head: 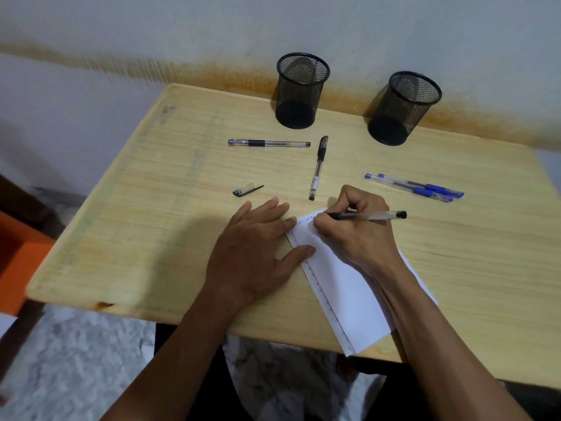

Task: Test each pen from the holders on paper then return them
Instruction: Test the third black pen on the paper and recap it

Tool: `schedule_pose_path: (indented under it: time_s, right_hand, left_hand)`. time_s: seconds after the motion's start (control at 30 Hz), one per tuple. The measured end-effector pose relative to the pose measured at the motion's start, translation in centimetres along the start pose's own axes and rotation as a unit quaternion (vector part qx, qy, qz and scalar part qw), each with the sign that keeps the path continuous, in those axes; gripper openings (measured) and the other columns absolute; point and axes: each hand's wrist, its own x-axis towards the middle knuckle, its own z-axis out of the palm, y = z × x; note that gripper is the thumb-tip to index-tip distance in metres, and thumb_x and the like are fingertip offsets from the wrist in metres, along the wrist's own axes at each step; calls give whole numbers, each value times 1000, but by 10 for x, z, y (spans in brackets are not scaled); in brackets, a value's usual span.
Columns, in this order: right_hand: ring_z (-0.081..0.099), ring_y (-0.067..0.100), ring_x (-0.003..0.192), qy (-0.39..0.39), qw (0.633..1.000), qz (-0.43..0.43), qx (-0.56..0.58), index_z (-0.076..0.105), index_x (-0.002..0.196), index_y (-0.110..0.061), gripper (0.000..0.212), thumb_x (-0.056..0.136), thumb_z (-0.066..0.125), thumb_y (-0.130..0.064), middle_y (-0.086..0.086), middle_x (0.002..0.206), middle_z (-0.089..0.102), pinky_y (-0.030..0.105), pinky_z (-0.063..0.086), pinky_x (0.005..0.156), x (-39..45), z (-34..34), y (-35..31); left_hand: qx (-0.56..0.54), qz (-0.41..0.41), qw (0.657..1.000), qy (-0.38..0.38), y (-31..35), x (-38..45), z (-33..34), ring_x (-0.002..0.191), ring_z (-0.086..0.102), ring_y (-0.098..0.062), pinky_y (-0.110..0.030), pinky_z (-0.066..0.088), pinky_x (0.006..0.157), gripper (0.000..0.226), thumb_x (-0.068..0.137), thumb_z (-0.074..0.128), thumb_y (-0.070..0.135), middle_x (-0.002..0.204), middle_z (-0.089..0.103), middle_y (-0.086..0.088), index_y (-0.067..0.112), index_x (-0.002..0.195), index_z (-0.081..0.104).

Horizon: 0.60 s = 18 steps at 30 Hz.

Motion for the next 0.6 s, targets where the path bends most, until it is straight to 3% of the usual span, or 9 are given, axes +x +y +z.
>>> schedule_pose_path:
  time_s: [0.13, 0.27, 0.37, 0.43, 0.6]
  right_hand:
    - [50, 20, 52, 3, 1000, -11, -14, 54, 59, -5, 22, 65, 75, -3, 14, 58, 61, 40, 42, 45, 0, -1, 1]
    - [50, 11, 52, 7, 1000, -3, -27, 53, 63, -1, 21, 69, 73, -1, 8, 57, 60, 32, 40, 48, -2, 0, -3]
    - [54, 21, 47, -6, 988, 54, 145, 43, 66, 9, 24, 76, 63, 17, 20, 54, 54, 36, 44, 51, 1, -4, -8]
    - [52, 24, 44, -20, 957, 84, 278, 42, 64, 0, 33, 81, 54, 27, 18, 51, 52, 36, 44, 53, 4, -12, -9]
    - [55, 16, 43, 13, 933, 103, 346, 51, 63, -4, 37, 87, 54, 24, 19, 59, 59, 23, 52, 49, 0, -23, -17]
  left_hand:
    - [0, -1, 1000, -3, 1, 1, 0, 135, 48, -12, -46, 33, 116, 65, 80, 55, 66, 137, 60, -1, 17, 121, 69]
    - [5, 2, 1000, -4, 1, 1, -1, 135, 48, -13, -45, 31, 116, 65, 80, 55, 66, 138, 60, -1, 17, 122, 69]
    - [6, 2, 1000, -2, 1, 2, 0, 135, 48, -13, -45, 32, 116, 66, 80, 55, 67, 137, 60, -1, 17, 121, 69]
    - [15, 5, 1000, 6, 1, 3, 0, 133, 50, -14, -47, 34, 114, 66, 80, 54, 67, 136, 62, -2, 17, 119, 70]
    - [17, 22, 999, 40, 2, -1, 2, 128, 56, -15, -45, 39, 111, 61, 77, 62, 64, 128, 67, -2, 16, 111, 75]
